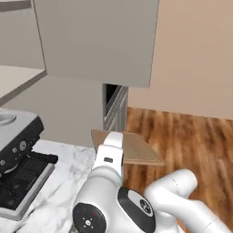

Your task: Move the cutting board and knife to the sink. Then move spray from the cabinet to the counter.

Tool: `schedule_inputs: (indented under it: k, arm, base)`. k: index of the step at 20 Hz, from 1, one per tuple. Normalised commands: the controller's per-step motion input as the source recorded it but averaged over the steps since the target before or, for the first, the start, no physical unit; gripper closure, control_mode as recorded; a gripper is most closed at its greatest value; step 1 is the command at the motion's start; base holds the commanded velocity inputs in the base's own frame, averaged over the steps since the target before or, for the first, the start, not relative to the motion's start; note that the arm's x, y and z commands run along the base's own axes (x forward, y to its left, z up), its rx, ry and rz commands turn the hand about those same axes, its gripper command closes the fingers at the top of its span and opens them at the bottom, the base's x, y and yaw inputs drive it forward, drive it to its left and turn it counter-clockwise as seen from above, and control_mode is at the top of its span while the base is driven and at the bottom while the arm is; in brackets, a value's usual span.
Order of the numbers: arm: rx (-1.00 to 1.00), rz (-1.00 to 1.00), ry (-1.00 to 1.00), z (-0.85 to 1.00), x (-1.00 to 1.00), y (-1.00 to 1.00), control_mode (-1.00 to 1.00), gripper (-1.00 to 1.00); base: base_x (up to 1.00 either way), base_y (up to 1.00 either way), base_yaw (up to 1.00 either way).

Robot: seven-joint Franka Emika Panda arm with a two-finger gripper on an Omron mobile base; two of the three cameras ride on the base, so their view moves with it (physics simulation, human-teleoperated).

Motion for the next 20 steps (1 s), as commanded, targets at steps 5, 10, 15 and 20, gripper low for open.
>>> schedule_inputs:
  k: [5, 10, 15, 20]
  arm:
    - [0.0, 0.0, 0.0, 0.0, 0.0, 0.0, 1.0, 1.0]
    - [0.0, 0.0, 0.0, 0.0, 0.0, 0.0, 1.0, 1.0]
    - [0.0, 0.0, 0.0, 0.0, 0.0, 0.0, 1.0, 1.0]
    - [0.0, 0.0, 0.0, 0.0, 0.0, 0.0, 1.0, 1.0]
  base:
    - [-0.17, -0.16, -0.47]
    - [-0.17, -0.41, -0.29]
    - [-0.19, -0.73, -0.05]
    - [-0.18, -0.85, 0.0]
